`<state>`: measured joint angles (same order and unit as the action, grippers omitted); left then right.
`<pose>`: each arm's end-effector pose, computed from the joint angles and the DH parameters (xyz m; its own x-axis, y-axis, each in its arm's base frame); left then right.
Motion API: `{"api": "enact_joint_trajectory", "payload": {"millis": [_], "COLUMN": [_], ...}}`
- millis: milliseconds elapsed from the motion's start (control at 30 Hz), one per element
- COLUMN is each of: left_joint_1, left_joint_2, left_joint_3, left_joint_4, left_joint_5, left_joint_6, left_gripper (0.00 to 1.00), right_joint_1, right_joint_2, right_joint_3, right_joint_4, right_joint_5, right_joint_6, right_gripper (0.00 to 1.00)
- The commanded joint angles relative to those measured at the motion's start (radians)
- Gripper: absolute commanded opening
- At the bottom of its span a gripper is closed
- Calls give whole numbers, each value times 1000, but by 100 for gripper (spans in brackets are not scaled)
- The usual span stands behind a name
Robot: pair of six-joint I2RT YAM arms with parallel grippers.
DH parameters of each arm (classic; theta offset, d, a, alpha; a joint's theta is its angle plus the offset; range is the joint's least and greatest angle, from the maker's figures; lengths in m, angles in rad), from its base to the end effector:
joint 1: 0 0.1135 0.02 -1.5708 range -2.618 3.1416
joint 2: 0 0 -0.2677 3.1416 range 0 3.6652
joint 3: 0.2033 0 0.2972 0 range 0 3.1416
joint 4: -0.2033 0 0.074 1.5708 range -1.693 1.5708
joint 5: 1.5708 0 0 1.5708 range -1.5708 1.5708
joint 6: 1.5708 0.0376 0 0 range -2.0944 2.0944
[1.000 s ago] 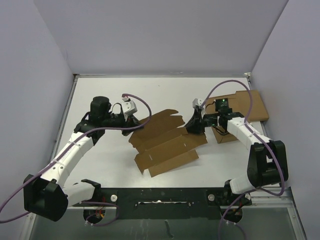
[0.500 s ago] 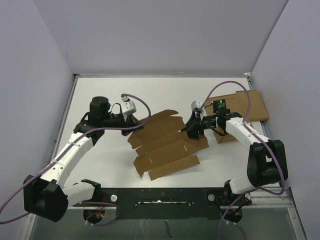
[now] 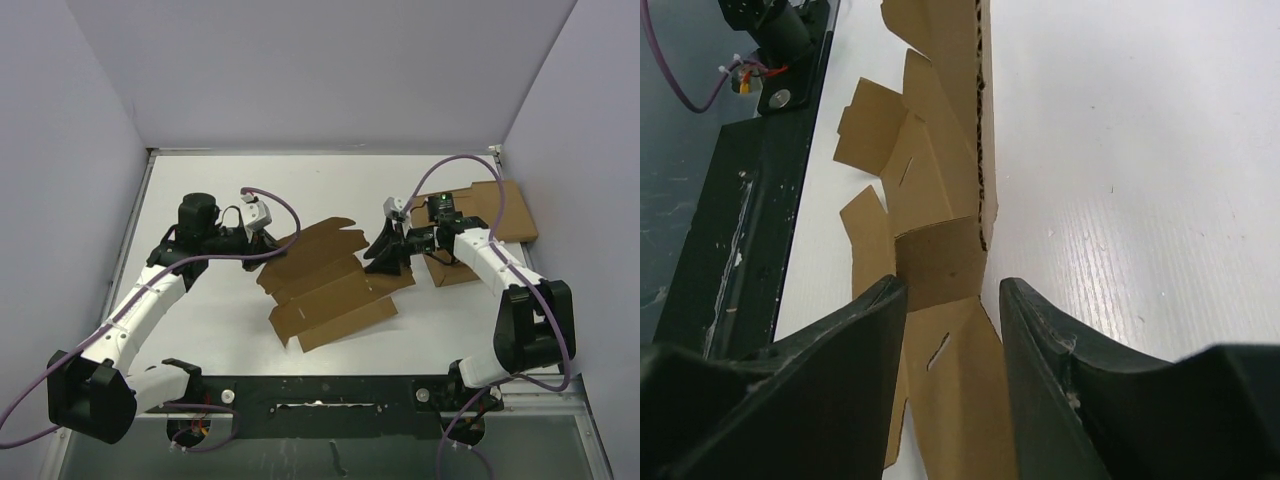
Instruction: Fold the paper box
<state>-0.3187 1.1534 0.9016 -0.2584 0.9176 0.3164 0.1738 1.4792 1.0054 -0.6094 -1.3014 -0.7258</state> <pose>0.2687 -0.1201 0.2965 -0.1767 0.2574 -0.9500 0.9507 0.2945 -0.0970 0.3102 0.0913 0.2264 -0.3251 -0.2364 -0.9157 -0.9447 0.0363 0.3260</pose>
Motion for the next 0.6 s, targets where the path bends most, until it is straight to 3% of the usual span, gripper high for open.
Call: {"api": "enact_joint_trajectory", "payload": {"millis": [0,100,433,567], "left_joint_1": [5,5,5,6], "left_joint_2": [-31,-27,-12,-5], "left_joint_3": [4,2,-1,-2], "left_joint_4": [66,74,92,101], "left_joint_5": [57,89,134,148], "left_joint_6": [-11,-18,-35,-42], "left_gripper": [0,0,0,0], "right_joint_1": [13,12,26,28], "right_joint_2": [12,17,6,6], "right_joint_3": [9,-18,-58,-54], "right_joint_4": [100,190,273,266], "right_joint_5": [23,60,11,-12], "right_joint_6": [86,164,187,183], "right_gripper": [43,39,25,13]}}
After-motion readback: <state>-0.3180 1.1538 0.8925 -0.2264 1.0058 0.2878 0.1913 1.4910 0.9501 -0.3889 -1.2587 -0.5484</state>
